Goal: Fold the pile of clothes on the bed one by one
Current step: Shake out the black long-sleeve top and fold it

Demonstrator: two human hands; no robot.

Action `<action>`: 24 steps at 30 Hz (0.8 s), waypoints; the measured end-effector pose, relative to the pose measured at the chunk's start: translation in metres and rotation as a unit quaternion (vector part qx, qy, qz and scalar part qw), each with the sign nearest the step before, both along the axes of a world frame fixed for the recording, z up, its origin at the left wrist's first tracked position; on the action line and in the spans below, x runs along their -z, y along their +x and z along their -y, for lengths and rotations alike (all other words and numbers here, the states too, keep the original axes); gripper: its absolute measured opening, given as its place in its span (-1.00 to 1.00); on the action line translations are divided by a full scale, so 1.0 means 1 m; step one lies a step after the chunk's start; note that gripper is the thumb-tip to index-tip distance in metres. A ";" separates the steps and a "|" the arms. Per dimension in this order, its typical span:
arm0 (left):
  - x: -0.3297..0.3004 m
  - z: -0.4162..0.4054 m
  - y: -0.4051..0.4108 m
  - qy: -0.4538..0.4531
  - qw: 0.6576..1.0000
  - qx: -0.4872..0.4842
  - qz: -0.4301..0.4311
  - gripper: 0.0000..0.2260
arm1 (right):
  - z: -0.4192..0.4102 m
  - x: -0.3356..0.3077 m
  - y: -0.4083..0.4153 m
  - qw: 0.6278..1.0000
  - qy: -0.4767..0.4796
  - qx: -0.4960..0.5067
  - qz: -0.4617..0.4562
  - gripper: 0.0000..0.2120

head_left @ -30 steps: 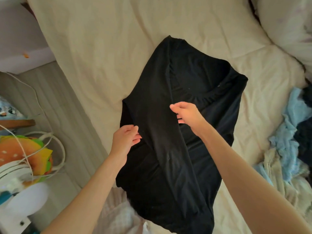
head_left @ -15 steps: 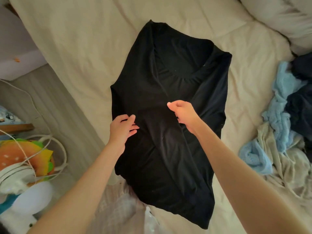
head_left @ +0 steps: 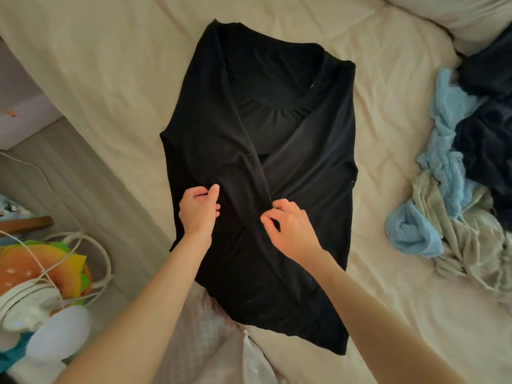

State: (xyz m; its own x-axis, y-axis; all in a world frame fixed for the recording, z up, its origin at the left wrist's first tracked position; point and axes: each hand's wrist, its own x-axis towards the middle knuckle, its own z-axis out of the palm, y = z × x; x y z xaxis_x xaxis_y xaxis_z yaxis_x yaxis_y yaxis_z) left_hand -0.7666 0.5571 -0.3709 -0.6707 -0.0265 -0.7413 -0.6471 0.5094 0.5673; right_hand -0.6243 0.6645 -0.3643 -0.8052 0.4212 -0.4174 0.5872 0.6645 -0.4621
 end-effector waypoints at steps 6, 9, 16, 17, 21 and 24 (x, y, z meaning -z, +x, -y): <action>0.002 -0.006 -0.023 -0.012 1.000 -0.008 0.011 -0.96 | -0.037 0.010 -0.072 0.911 -0.204 0.356 -0.046 -0.85; 0.006 -0.002 -0.026 -0.016 1.000 0.013 0.020 -0.86 | -0.045 0.015 -0.100 0.880 -0.286 0.378 -0.015 -0.87; 0.013 0.009 -0.033 -0.002 0.998 0.039 0.051 -0.73 | -0.050 0.023 -0.143 0.839 -0.324 0.435 -0.045 -0.83; 0.014 0.010 -0.034 0.001 0.998 0.044 0.053 -0.73 | -0.054 0.022 -0.148 0.840 -0.330 0.429 -0.050 -0.83; 0.015 0.013 -0.035 0.015 0.996 0.053 0.065 -0.74 | -0.064 0.011 -0.167 0.860 -0.342 0.378 -0.003 -0.92; 0.016 0.014 -0.036 0.024 0.995 0.053 0.077 -0.74 | -0.068 0.005 -0.179 0.857 -0.352 0.372 0.059 -0.84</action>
State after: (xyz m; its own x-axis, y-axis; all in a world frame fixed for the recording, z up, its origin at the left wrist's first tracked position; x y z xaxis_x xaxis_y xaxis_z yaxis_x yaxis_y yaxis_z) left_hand -0.8026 0.5430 -0.3869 -0.5466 0.0763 -0.8339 -0.6716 0.5549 0.4909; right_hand -0.8034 0.7327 -0.3688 -0.3585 0.4109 -0.8382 0.7975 -0.3319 -0.5038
